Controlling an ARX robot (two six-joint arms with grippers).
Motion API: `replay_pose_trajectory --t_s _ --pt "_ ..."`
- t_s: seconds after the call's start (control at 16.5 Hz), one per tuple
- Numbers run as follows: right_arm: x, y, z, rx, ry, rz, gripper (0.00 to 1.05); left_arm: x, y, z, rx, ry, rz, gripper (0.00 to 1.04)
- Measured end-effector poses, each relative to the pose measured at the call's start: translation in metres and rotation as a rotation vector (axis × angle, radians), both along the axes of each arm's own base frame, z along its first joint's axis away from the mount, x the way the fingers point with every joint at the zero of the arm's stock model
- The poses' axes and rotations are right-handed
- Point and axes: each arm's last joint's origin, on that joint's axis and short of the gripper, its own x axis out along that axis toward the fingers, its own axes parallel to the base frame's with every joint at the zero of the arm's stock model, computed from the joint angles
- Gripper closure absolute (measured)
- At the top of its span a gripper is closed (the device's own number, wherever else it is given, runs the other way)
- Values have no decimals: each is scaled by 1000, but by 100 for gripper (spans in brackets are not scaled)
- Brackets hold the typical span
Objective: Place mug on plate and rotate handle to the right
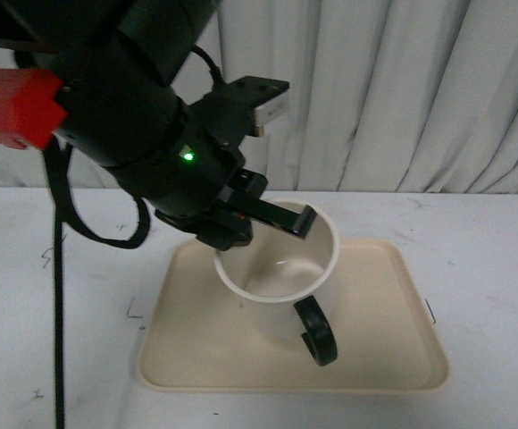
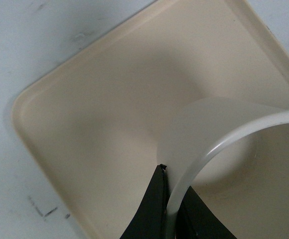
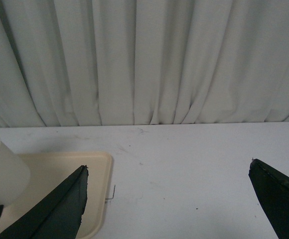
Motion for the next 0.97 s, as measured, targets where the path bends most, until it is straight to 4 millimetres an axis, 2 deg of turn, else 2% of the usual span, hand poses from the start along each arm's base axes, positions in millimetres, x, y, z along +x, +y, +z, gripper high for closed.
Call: replay_pose_trajectory --t_s 0.3,0.61,0.79,0.85,0.97 --pt "0 0 0 0 0 0 6 21 -16 -32 63 70 -25 102" --pt "0 0 0 0 0 0 6 33 -21 -48 89 91 -25 102" --pt "0 0 0 0 0 0 6 33 -22 -48 105 86 -42 102" --pt "0 0 0 0 0 0 6 33 -23 -51 116 103 -51 75" --pt "0 0 0 0 0 0 6 32 -21 -45 96 87 -54 55"
